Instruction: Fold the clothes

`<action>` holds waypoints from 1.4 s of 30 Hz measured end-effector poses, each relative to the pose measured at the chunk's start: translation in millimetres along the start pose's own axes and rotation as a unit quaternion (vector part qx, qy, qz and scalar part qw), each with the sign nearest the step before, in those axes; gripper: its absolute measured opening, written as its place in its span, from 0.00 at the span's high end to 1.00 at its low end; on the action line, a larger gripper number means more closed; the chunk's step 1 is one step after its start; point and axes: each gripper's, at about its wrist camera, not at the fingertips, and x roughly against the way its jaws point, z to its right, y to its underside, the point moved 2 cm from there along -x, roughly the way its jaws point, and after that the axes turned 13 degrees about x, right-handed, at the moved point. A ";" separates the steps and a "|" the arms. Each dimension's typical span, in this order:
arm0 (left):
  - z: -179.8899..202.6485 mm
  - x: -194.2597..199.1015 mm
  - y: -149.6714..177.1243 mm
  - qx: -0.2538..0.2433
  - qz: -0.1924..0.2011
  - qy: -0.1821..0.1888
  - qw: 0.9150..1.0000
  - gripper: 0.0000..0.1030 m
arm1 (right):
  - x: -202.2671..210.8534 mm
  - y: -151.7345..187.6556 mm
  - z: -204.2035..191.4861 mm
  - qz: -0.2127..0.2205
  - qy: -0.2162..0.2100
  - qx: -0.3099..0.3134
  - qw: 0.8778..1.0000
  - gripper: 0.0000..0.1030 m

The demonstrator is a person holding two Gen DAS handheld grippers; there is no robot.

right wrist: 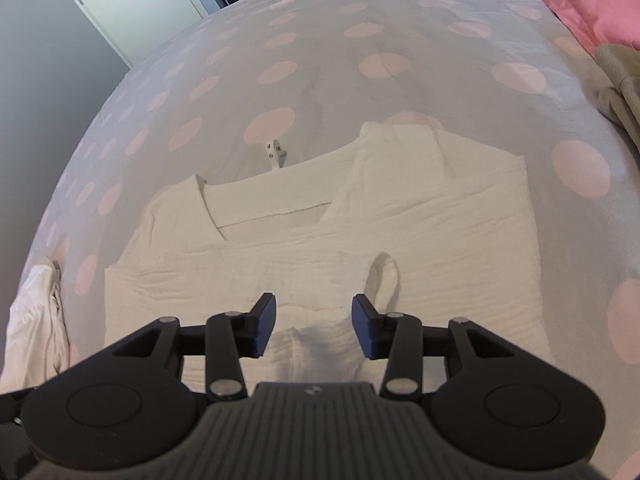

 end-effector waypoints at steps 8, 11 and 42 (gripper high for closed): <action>5.0 -11.5 -4.8 0.002 0.004 -0.047 0.999 0.84 | -6.6 3.3 -27.4 -0.014 -0.011 0.040 0.999 0.54; -0.3 -13.0 -4.8 0.012 -0.001 -0.046 0.999 0.93 | -18.3 13.5 -40.2 -0.028 0.005 0.084 0.996 0.54; -57.9 26.5 -19.3 0.117 -0.037 0.013 0.992 0.68 | 33.1 26.2 24.5 -0.075 0.023 0.021 0.997 0.65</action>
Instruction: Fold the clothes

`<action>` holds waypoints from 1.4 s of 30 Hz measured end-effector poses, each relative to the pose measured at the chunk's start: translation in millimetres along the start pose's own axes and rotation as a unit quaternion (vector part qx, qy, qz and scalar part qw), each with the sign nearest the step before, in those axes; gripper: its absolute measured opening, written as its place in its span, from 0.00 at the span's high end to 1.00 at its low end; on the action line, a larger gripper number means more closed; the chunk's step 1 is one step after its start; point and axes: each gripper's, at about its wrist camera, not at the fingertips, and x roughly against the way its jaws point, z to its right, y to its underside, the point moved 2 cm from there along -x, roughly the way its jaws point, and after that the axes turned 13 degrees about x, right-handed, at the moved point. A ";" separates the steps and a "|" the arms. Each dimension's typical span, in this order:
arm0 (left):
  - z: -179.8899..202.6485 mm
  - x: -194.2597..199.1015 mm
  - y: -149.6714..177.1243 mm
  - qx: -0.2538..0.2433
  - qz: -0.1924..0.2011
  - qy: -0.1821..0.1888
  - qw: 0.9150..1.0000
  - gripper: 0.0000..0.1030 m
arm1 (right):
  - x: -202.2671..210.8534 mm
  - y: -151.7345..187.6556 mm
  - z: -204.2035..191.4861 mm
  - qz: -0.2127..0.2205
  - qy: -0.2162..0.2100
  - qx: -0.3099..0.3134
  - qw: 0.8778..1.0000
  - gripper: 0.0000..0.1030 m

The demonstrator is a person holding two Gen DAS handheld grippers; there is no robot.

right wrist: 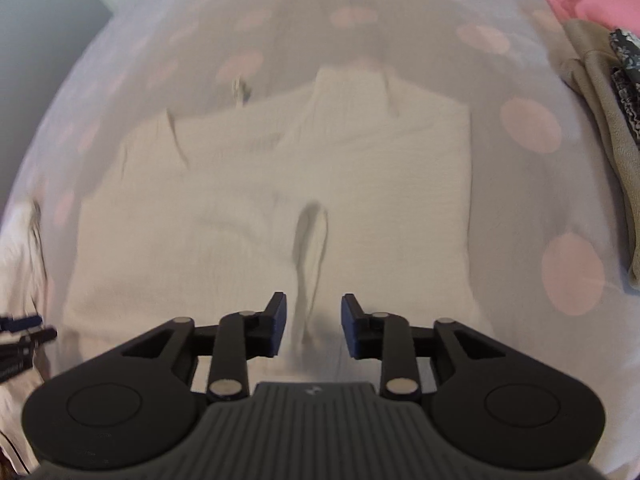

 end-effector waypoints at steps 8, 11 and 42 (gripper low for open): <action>-44.6 -18.5 -52.0 0.177 0.058 0.050 0.981 0.58 | -12.8 -22.2 10.0 0.082 0.001 -0.022 0.996 0.55; -51.3 -41.6 -64.1 0.219 0.055 0.062 0.972 0.57 | -25.4 -27.5 19.2 0.090 -0.007 -0.045 0.995 0.55; -59.8 -61.3 -74.1 0.264 0.142 0.044 0.953 0.98 | -33.9 -48.5 -21.5 0.184 0.035 0.009 0.982 0.63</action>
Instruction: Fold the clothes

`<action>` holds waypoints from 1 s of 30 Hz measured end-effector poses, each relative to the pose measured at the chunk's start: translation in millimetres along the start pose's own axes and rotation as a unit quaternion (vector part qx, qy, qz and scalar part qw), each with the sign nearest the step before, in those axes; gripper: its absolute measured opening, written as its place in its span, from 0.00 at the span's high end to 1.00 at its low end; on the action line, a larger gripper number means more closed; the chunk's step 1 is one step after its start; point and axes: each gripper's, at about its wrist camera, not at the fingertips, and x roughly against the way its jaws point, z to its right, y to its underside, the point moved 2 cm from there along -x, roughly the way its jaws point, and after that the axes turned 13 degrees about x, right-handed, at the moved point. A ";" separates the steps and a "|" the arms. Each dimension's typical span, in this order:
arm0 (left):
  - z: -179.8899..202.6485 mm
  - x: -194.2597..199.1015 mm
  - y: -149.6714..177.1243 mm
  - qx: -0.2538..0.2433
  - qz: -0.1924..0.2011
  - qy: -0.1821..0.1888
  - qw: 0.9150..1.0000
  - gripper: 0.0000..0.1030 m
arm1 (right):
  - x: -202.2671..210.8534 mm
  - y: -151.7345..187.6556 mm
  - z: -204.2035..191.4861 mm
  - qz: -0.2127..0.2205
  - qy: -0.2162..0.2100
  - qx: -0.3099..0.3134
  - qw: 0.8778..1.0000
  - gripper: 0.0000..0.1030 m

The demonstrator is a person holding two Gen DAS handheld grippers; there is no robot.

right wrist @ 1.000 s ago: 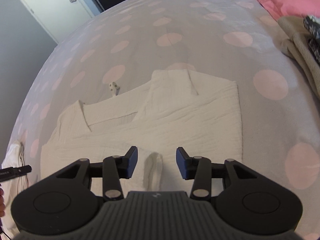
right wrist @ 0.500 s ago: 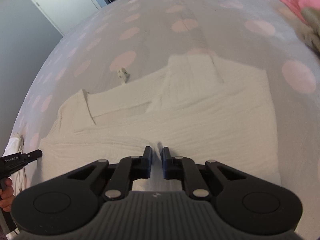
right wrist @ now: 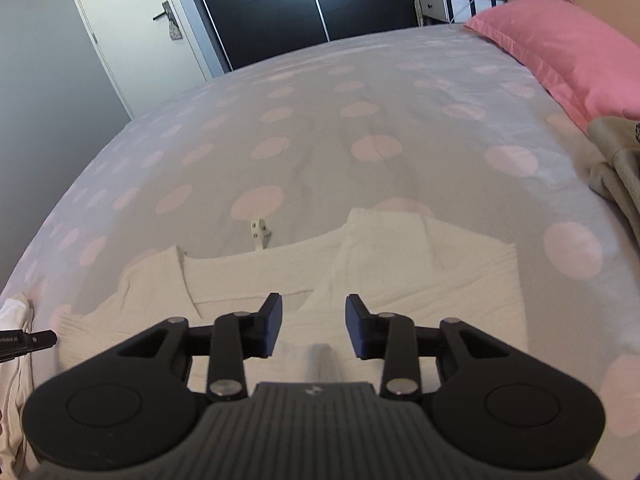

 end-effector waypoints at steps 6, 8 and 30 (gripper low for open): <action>-3.0 9.9 4.3 -0.020 -0.037 -0.003 0.999 0.93 | -2.3 7.3 8.1 -0.050 -0.040 -0.032 0.997 0.61; 0.2 12.8 12.2 -0.037 -0.065 0.004 0.997 0.87 | -2.0 11.6 6.5 -0.068 -0.059 -0.037 0.995 0.61; -23.5 74.5 122.6 -0.148 -0.143 -0.088 0.975 0.74 | 85.6 78.8 14.2 -0.187 -0.022 0.068 0.980 0.56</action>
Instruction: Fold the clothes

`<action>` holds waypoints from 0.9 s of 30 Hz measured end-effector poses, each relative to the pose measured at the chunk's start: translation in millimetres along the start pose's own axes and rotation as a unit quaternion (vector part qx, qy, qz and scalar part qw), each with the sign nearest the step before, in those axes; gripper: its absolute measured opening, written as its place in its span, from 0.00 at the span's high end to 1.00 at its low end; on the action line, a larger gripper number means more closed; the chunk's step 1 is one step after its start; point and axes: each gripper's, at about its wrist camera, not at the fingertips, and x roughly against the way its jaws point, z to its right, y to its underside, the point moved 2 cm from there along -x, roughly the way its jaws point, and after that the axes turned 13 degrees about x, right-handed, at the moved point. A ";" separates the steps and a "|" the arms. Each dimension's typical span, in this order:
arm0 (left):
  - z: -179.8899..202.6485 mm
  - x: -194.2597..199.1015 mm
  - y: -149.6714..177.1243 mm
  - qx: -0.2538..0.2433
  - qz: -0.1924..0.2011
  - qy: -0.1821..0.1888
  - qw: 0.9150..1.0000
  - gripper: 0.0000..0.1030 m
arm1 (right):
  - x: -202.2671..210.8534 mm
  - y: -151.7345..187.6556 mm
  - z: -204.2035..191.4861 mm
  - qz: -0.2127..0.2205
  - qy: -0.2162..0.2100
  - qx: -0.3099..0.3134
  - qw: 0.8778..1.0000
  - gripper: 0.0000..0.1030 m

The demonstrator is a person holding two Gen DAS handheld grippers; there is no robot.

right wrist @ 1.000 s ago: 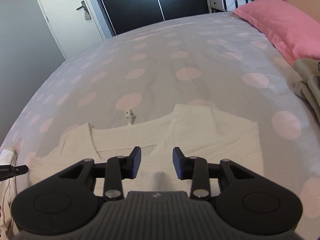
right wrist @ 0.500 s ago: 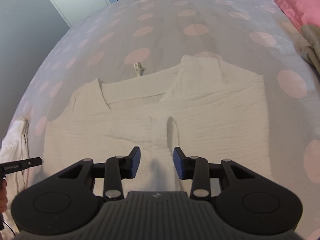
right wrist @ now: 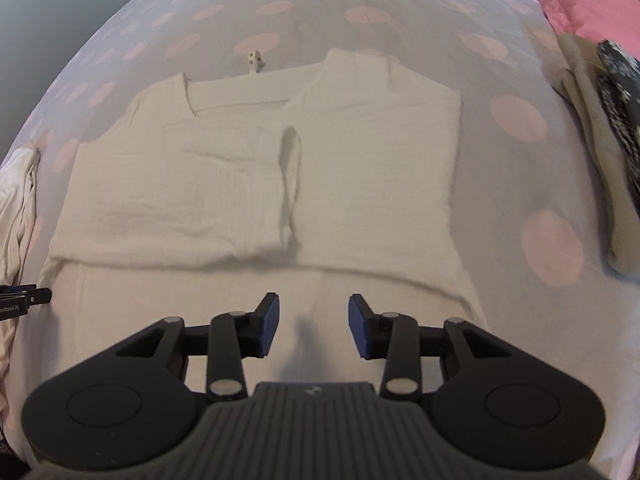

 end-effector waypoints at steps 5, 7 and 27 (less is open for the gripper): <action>-14.0 14.7 27.2 0.005 -0.007 0.004 1.000 0.71 | 20.6 33.9 1.4 -0.012 0.000 0.019 1.000 0.56; -18.2 19.2 38.3 0.003 -0.012 0.003 1.000 0.69 | 23.7 49.8 -0.5 -0.022 0.005 0.039 0.999 0.56; -32.4 47.3 148.8 -0.067 -0.073 0.065 0.993 0.60 | 48.5 205.0 56.4 -0.102 0.011 0.010 0.995 0.55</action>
